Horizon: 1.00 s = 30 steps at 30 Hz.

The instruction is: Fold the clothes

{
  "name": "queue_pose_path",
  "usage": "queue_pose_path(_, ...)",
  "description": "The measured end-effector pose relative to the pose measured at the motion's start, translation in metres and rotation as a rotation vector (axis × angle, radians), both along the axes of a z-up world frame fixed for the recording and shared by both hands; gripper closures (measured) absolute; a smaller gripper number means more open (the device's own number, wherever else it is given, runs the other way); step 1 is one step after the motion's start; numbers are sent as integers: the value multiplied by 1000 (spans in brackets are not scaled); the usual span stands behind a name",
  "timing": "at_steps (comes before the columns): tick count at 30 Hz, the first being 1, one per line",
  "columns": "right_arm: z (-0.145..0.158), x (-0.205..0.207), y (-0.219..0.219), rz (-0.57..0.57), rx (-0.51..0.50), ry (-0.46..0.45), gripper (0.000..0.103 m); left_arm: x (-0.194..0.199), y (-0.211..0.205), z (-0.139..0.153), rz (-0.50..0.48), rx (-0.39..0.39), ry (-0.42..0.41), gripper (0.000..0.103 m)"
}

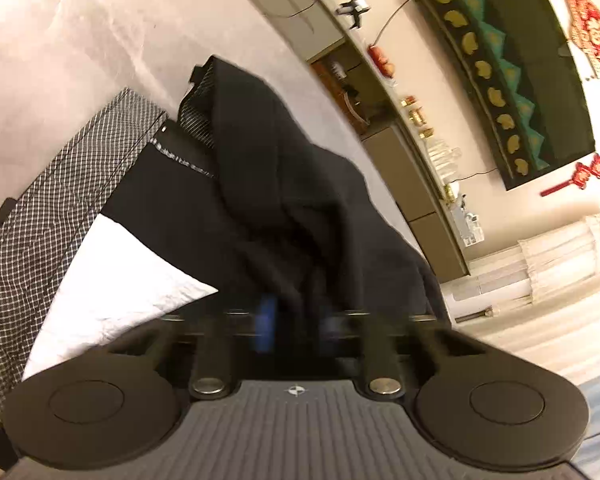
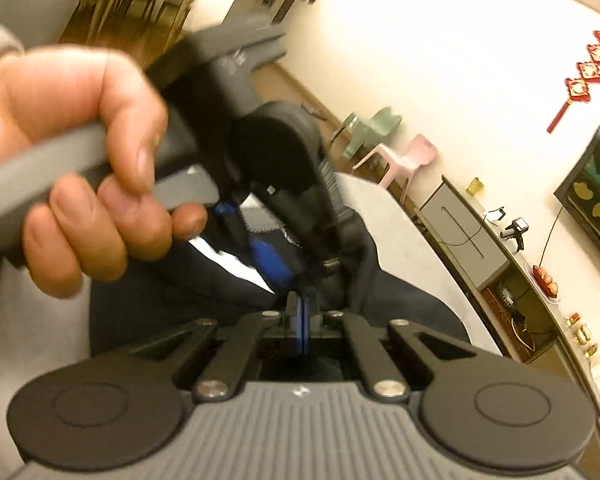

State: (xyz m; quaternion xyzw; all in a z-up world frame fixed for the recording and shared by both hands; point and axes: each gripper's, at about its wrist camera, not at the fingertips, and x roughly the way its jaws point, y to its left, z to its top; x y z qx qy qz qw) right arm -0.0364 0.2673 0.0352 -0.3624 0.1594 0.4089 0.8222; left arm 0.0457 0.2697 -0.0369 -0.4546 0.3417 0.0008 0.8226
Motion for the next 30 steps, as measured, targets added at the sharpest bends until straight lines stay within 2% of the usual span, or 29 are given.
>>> queue_pose_path(2, -2, 0, -2, -12, 0, 4, 103, -6, 0, 2, 23, 14, -12, 92)
queue_pose_path(6, -4, 4, -9, -22, -34, -8, 102, -21, 1, 7, 77, -19, -34, 92)
queue_pose_path(8, -8, 4, -4, -16, -76, -52, 95, -29, 2, 12, 98, -23, -64, 94)
queue_pose_path(9, -10, 3, -1, -12, -96, -80, 82, -32, 2, 16, 103, -20, -80, 95)
queue_pose_path(10, -12, 2, 2, -8, -116, -107, 65, -35, 1, 19, 105, -16, -95, 95)
queue_pose_path(12, -21, 2, 14, 16, -156, -139, 58, -42, -3, 25, 103, 2, -124, 95)
queue_pose_path(14, -33, 8, 28, 35, -206, -160, 64, -48, -7, 31, 102, 34, -149, 95)
queue_pose_path(15, -40, 14, 34, 34, -234, -162, 88, -50, -9, 34, 105, 50, -157, 95)
queue_pose_path(16, -46, 21, 39, 24, -254, -160, 101, -52, -10, 36, 113, 64, -161, 95)
queue_pose_path(20, -42, 38, 46, -35, -197, -142, 102, -58, -3, 35, 136, 16, -171, 92)
queue_pose_path(22, -36, 34, 42, -45, -160, -146, 102, -58, -2, 34, 137, -10, -166, 75)
queue_pose_path(23, -32, 31, 40, -47, -145, -152, 102, -57, -2, 33, 139, -23, -162, 55)
queue_pose_path(26, -19, 22, 34, -47, -100, -166, 102, -55, -4, 29, 122, -72, -159, 27)
queue_pose_path(27, -15, 18, 33, -43, -91, -165, 102, -53, -4, 28, 110, -92, -157, 23)
queue_pose_path(30, -7, 7, 31, -28, -80, -158, 102, -47, -9, 25, 80, -95, -144, 21)
